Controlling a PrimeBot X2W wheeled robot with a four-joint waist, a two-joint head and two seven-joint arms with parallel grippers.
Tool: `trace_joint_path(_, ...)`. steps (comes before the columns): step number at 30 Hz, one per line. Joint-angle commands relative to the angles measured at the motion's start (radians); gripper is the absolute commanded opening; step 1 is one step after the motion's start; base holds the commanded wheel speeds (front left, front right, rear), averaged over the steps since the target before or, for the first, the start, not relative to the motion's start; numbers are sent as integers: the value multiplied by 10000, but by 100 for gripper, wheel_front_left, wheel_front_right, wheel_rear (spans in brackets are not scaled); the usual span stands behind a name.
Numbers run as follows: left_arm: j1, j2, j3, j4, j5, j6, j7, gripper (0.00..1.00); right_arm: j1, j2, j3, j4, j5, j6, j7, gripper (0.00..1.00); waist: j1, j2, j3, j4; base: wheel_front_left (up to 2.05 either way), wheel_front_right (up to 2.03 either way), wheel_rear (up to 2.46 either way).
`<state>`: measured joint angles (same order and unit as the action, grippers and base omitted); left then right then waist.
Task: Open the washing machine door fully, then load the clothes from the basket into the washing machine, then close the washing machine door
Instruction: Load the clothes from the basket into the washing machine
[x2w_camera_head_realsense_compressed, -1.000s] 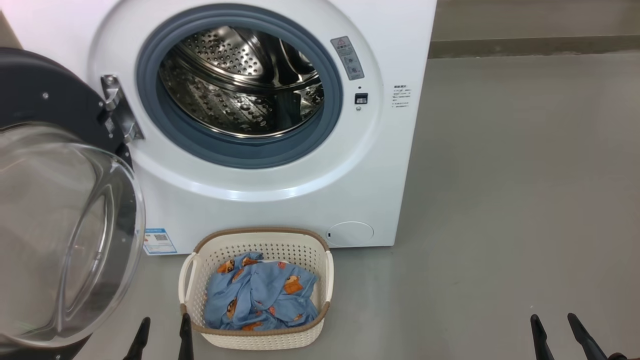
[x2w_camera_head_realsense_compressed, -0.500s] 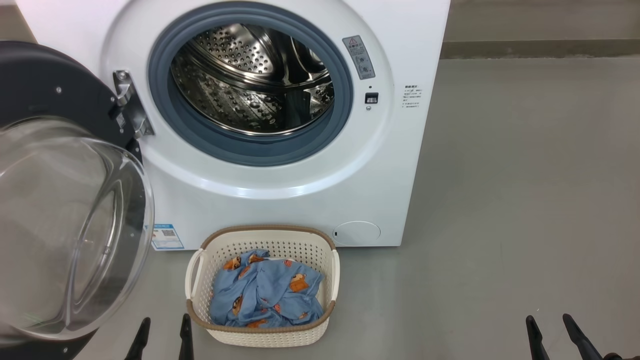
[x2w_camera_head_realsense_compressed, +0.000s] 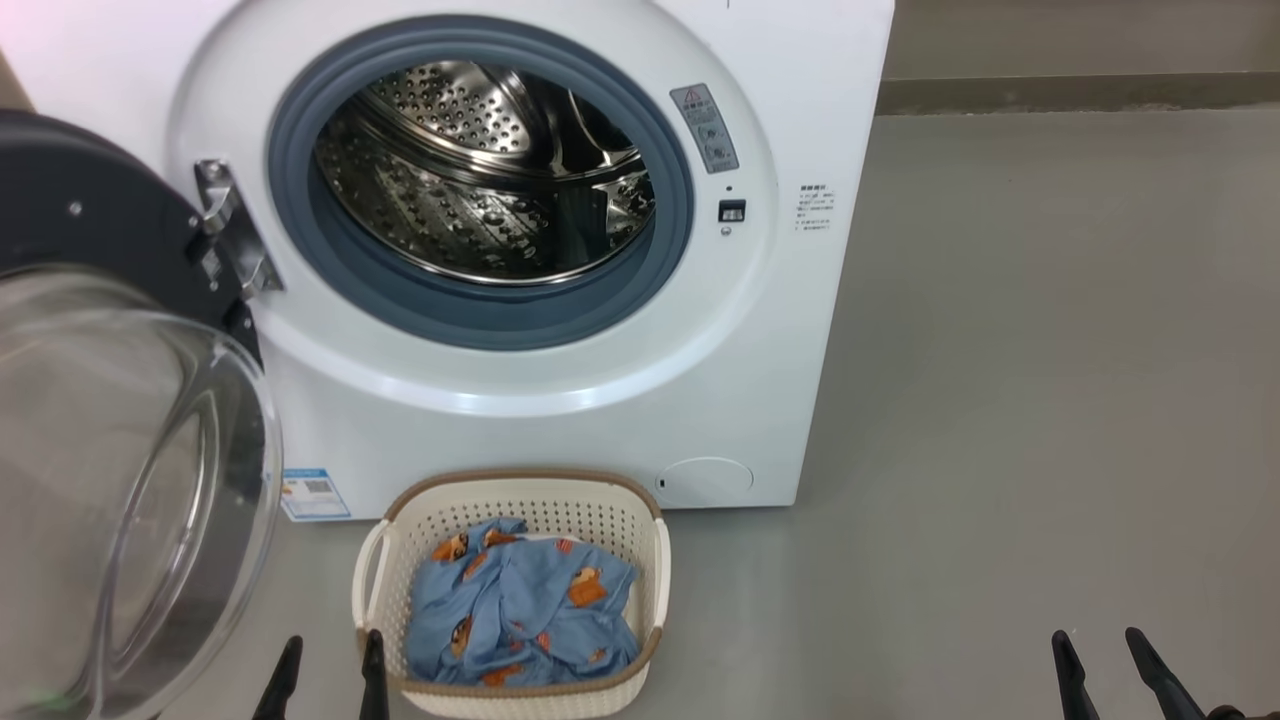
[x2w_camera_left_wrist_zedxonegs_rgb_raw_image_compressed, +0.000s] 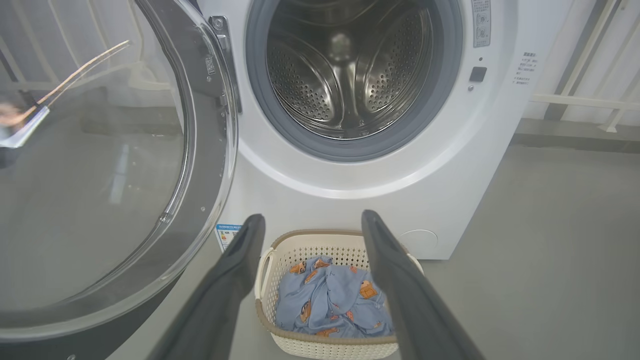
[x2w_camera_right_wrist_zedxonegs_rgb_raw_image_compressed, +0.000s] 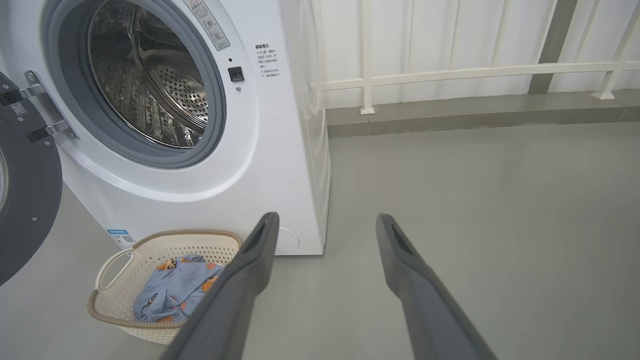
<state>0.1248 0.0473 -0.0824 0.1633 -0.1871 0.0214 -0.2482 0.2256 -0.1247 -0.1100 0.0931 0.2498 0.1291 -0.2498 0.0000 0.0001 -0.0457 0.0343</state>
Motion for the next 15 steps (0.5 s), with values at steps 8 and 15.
trace_joint_path(8, -314, 30, 256, -237, 229, 165, -135, 100, -362, -237, 211, -222, 144, 16, -120, 100, 0, -1, 58, 18, 90, -90, 0)
trace_joint_path(15, -323, 30, 216, -273, 118, 149, -135, 100, -379, -236, 214, -235, 182, 16, -120, 100, 0, -1, 85, 56, 7, -7, 0)
